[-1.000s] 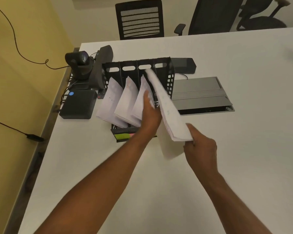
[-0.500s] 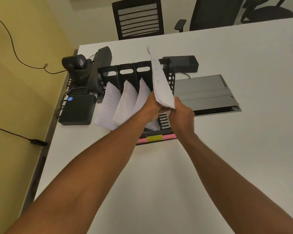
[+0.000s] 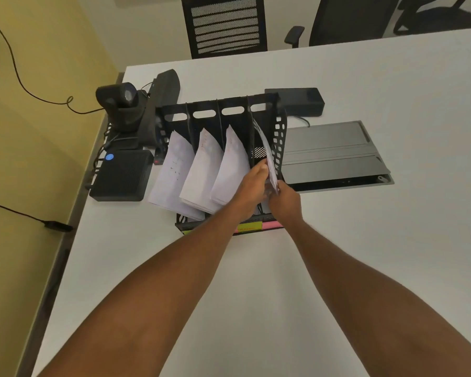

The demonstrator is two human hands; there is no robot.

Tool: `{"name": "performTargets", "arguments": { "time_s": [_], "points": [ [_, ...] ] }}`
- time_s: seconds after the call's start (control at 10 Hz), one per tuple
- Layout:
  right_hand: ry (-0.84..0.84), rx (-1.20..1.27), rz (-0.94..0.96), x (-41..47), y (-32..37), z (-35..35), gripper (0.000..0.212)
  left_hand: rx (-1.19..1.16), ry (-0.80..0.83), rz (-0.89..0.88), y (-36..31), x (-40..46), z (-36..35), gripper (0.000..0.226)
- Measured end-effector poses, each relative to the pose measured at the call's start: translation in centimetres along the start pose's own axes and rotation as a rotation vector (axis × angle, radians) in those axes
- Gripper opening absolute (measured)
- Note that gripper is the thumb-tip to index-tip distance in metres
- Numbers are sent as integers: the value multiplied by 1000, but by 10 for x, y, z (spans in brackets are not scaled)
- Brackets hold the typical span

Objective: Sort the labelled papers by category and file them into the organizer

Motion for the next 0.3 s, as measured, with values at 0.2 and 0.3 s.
{"name": "performTargets", "arguments": {
  "time_s": [0.2, 0.3],
  "points": [
    [-34, 7, 15, -18, 11, 27, 16, 101, -18, -58, 15, -17, 4, 45],
    [-93, 30, -1, -47, 18, 45, 29, 141, -41, -65, 32, -29, 11, 46]
  ]
}}
Point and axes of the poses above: each hand's wrist, its own x-axis towards the middle knuckle, its own z-axis out of the back of the hand, y = z × x, the point moved 7 cm from there along x, towards the middle knuckle, and after that the axes turned 11 degrees about z, right-handed, at the moved point
